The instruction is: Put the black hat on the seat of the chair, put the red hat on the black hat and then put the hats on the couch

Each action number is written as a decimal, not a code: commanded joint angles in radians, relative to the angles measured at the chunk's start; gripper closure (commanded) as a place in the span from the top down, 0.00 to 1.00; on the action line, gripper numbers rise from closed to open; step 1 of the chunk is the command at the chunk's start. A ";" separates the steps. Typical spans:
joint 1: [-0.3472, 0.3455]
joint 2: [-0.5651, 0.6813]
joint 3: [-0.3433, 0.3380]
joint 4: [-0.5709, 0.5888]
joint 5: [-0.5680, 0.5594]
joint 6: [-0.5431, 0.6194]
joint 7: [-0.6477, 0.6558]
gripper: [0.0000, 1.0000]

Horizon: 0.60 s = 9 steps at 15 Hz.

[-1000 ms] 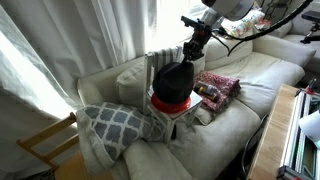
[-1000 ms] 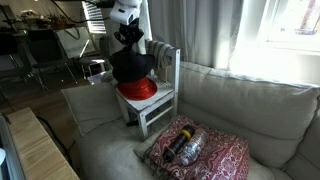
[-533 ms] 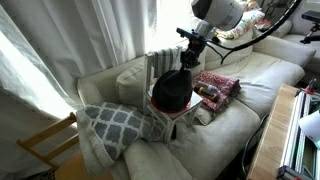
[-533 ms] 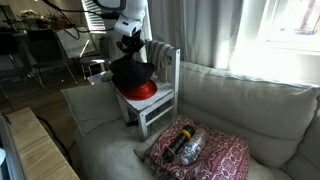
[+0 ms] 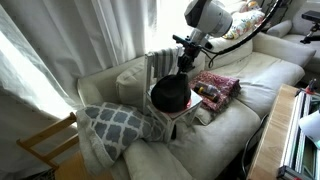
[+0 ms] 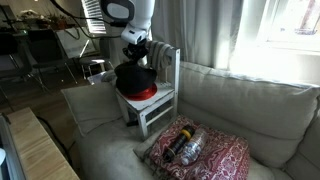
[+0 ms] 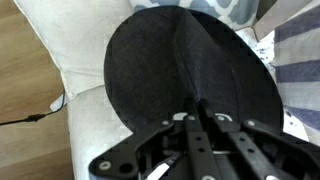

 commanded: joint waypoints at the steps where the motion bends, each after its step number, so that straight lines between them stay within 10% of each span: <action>1: 0.025 0.064 -0.026 0.046 -0.030 0.030 0.044 0.02; 4: 0.037 0.100 -0.040 0.064 -0.063 0.046 0.067 0.03; 9: 0.049 0.119 -0.056 0.078 -0.119 0.070 0.101 0.56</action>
